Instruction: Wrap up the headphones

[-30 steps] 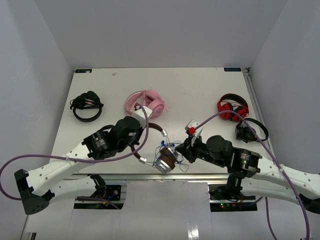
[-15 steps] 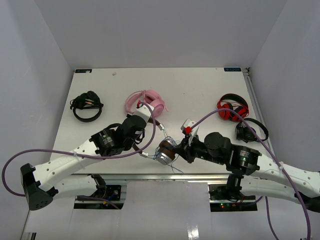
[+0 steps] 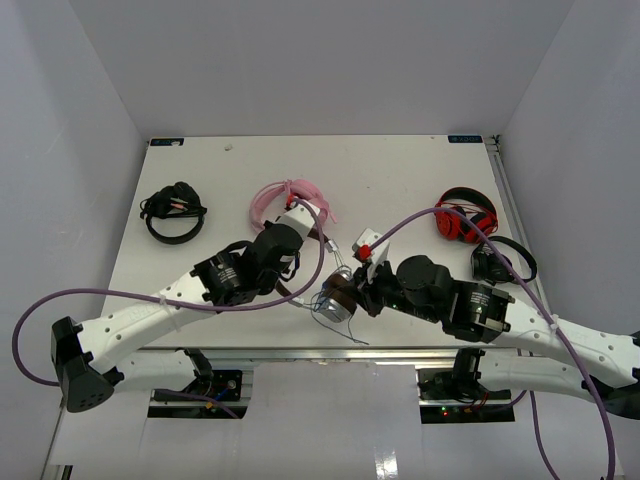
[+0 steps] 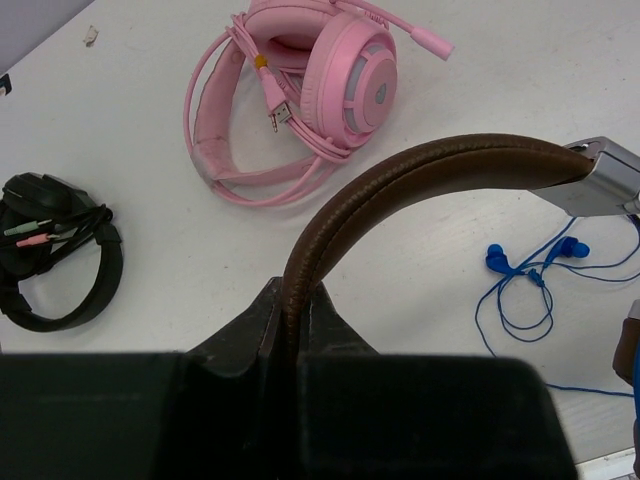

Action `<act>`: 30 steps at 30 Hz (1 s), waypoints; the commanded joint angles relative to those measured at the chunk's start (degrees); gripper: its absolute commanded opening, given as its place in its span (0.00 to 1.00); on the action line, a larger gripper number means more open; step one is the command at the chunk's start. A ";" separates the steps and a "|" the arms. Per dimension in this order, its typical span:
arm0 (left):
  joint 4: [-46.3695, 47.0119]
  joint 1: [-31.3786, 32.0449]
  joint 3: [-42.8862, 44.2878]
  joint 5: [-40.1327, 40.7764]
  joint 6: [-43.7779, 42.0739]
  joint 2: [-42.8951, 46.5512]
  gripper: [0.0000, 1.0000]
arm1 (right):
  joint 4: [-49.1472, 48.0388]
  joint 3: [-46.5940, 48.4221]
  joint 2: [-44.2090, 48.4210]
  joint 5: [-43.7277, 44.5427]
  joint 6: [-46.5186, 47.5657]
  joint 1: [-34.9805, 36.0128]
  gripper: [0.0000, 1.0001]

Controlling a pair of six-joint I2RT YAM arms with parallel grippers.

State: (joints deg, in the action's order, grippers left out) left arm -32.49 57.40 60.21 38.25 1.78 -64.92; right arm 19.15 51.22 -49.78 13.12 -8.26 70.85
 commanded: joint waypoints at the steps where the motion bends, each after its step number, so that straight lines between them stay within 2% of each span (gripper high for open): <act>1: 4.16 0.39 -1.31 -0.21 -1.39 2.47 0.00 | -2.55 4.49 -0.95 3.30 1.85 0.08 0.08; 9: 5.17 0.52 -2.29 -0.87 -3.18 2.61 0.00 | -2.62 6.52 -3.39 3.74 2.28 0.08 0.08; 14: 5.95 0.52 -1.84 5.13 -2.14 1.27 0.00 | -3.00 5.35 -2.51 0.29 1.06 0.17 0.08; 19: 2.66 0.52 2.27 12.33 6.37 -3.24 0.00 | -8.25 -0.29 0.28 -10.68 -0.48 0.08 0.08; 24: 0.43 0.52 6.25 10.21 18.76 -6.98 0.00 | -14.65 -3.76 -1.90 -18.43 -2.29 0.08 0.08; 30: -8.73 0.52 10.45 13.32 36.90 -12.12 0.00 | -22.28 -8.07 -3.63 -23.35 -3.73 0.17 0.08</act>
State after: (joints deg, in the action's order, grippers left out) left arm -35.55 58.04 66.51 46.48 21.50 -75.74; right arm 7.53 45.48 -53.57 -2.54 -10.22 70.50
